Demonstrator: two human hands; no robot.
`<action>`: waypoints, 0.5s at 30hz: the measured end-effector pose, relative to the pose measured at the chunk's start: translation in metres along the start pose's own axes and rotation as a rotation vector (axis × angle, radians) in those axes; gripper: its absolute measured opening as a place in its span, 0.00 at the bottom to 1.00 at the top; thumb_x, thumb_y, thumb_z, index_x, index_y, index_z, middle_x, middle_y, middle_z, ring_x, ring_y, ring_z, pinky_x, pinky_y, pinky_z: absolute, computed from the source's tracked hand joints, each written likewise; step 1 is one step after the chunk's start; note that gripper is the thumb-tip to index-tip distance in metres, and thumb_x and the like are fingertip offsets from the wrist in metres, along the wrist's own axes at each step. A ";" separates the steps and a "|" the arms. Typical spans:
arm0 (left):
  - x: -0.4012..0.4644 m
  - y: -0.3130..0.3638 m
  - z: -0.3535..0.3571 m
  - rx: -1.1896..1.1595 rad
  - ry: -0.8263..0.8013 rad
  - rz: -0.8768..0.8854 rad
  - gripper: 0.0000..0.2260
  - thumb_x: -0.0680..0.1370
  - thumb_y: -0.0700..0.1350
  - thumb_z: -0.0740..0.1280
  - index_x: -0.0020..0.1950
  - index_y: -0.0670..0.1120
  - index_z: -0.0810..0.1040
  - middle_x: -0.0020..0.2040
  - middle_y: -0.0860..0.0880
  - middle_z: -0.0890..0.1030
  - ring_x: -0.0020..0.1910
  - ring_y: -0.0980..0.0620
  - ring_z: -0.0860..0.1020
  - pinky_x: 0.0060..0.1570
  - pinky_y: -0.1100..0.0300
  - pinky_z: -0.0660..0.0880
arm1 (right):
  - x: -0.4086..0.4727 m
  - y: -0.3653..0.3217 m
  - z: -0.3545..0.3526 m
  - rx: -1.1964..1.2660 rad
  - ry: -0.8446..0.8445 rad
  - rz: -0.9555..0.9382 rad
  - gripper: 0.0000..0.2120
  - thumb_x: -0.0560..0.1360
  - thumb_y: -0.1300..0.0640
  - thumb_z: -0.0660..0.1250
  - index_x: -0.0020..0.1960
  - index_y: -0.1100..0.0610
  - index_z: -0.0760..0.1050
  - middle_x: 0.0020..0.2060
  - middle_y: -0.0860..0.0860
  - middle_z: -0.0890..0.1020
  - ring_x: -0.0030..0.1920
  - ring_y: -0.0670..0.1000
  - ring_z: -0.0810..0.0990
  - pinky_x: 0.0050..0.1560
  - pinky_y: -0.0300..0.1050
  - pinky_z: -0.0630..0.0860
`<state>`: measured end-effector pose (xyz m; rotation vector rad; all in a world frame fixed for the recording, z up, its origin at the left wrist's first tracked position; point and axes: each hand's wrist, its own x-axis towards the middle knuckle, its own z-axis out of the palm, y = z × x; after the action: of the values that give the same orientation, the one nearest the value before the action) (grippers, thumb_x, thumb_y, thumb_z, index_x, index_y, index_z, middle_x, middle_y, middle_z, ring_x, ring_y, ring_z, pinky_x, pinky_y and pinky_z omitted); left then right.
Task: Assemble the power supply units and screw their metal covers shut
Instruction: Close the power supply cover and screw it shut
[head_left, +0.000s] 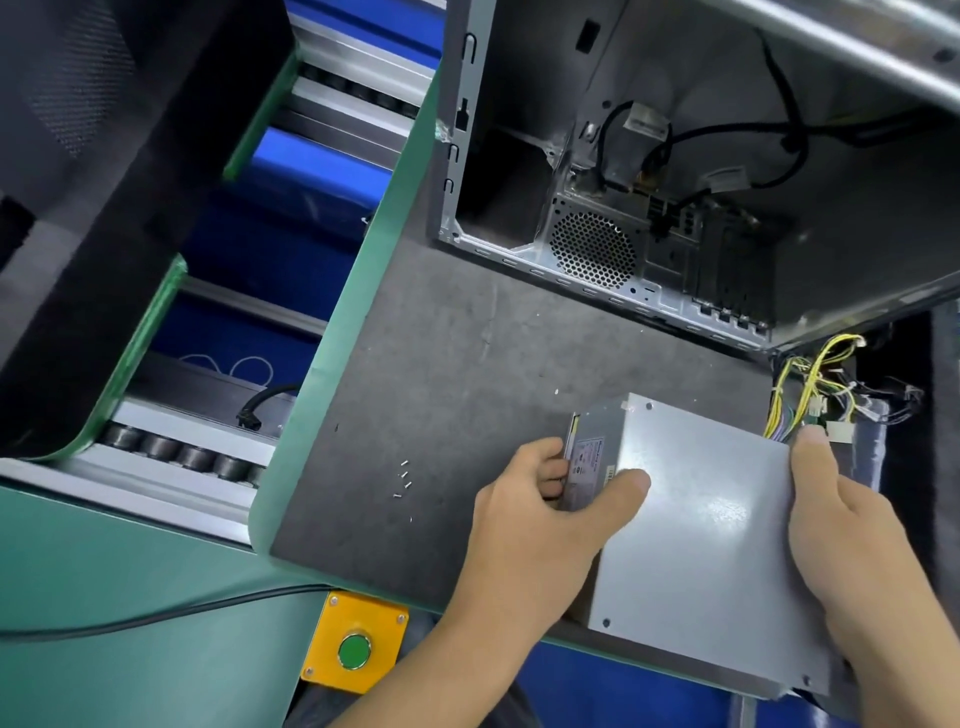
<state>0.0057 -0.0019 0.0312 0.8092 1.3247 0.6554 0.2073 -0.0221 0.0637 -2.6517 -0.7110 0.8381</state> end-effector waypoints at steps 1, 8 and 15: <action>0.001 -0.001 -0.001 0.011 -0.009 0.006 0.18 0.60 0.68 0.73 0.45 0.64 0.76 0.47 0.72 0.79 0.48 0.71 0.78 0.41 0.78 0.72 | 0.000 0.000 0.000 0.001 -0.001 -0.006 0.43 0.67 0.21 0.44 0.45 0.57 0.77 0.45 0.57 0.80 0.47 0.62 0.78 0.54 0.59 0.74; 0.002 -0.004 0.000 0.145 -0.038 0.015 0.12 0.62 0.73 0.67 0.37 0.67 0.79 0.53 0.69 0.70 0.50 0.66 0.77 0.43 0.73 0.72 | 0.000 0.002 0.003 0.002 0.000 -0.013 0.39 0.73 0.24 0.45 0.40 0.57 0.76 0.43 0.56 0.79 0.51 0.63 0.77 0.59 0.61 0.74; 0.006 -0.007 0.000 0.149 -0.068 0.093 0.20 0.72 0.61 0.70 0.29 0.49 0.71 0.29 0.60 0.70 0.29 0.60 0.67 0.30 0.72 0.66 | 0.005 0.005 0.008 0.065 -0.007 0.012 0.40 0.74 0.25 0.47 0.45 0.61 0.77 0.44 0.61 0.81 0.47 0.65 0.79 0.49 0.55 0.74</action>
<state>0.0062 -0.0011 0.0217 1.0098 1.2910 0.6020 0.2073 -0.0228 0.0531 -2.5994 -0.6589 0.8589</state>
